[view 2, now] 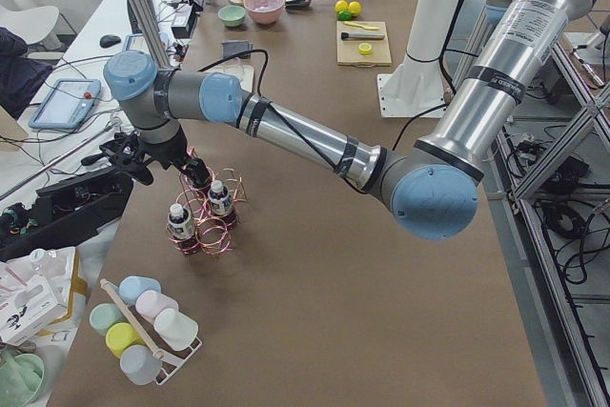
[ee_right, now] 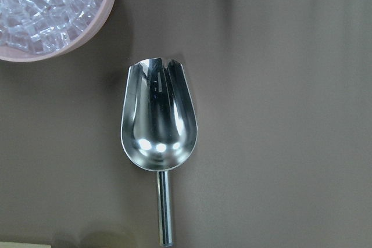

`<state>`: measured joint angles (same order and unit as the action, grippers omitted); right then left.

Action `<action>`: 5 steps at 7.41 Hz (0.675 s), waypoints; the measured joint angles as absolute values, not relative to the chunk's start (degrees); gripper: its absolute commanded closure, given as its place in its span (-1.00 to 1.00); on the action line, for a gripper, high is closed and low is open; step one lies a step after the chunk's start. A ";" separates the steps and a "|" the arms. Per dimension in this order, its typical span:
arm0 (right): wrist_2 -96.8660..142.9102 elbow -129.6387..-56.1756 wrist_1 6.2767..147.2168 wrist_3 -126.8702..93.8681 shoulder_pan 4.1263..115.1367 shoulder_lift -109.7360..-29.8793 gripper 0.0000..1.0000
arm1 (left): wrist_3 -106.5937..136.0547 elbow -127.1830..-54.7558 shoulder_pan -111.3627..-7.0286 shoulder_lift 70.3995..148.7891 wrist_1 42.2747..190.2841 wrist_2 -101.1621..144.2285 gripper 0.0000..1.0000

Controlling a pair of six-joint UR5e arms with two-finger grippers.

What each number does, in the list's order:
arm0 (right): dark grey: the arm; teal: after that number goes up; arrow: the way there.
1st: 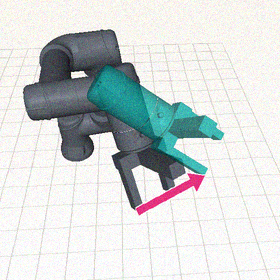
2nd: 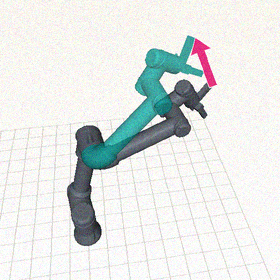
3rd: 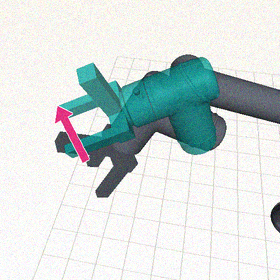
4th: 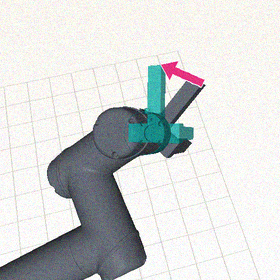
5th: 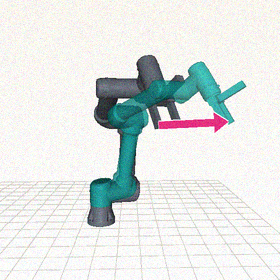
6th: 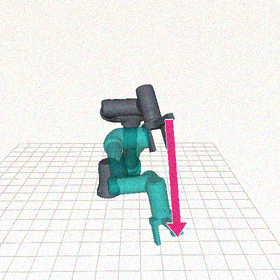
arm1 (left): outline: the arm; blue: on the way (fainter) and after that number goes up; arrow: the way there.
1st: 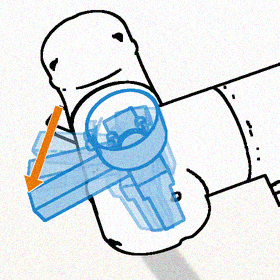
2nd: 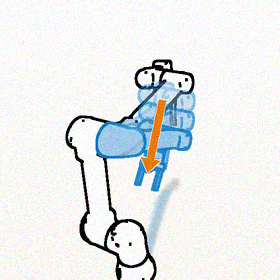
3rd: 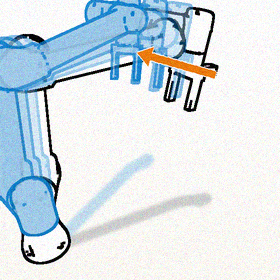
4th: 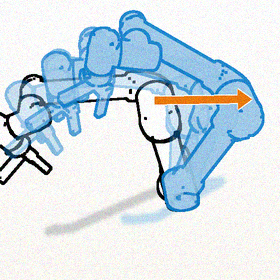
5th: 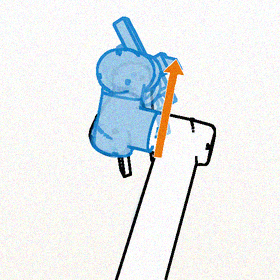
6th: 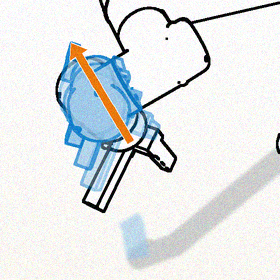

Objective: Take tea from basket to plate

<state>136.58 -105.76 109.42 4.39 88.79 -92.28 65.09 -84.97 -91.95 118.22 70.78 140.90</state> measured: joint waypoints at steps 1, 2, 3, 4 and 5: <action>136.64 -105.87 109.39 4.39 88.78 -92.29 -0.99 | 70.07 -84.74 -90.56 118.93 71.05 140.97 -0.95; 136.70 -105.94 109.35 4.40 88.77 -92.29 -0.99 | 73.25 -83.91 -89.65 120.01 71.18 141.01 -0.95; 136.74 -105.97 109.34 4.39 88.77 -92.29 -0.99 | 75.81 -81.92 -88.70 122.01 71.24 141.00 -0.95; 136.79 -106.04 109.34 4.39 88.77 -92.28 -0.99 | 77.72 -79.94 -87.89 123.83 71.28 140.95 -0.95; 136.82 -106.06 109.34 4.39 88.77 -92.25 -0.99 | 79.24 -78.84 -86.87 124.59 71.32 140.91 -0.94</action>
<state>136.82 -106.06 109.34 4.39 88.77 -92.25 79.24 -78.84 -86.87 124.59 71.32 140.91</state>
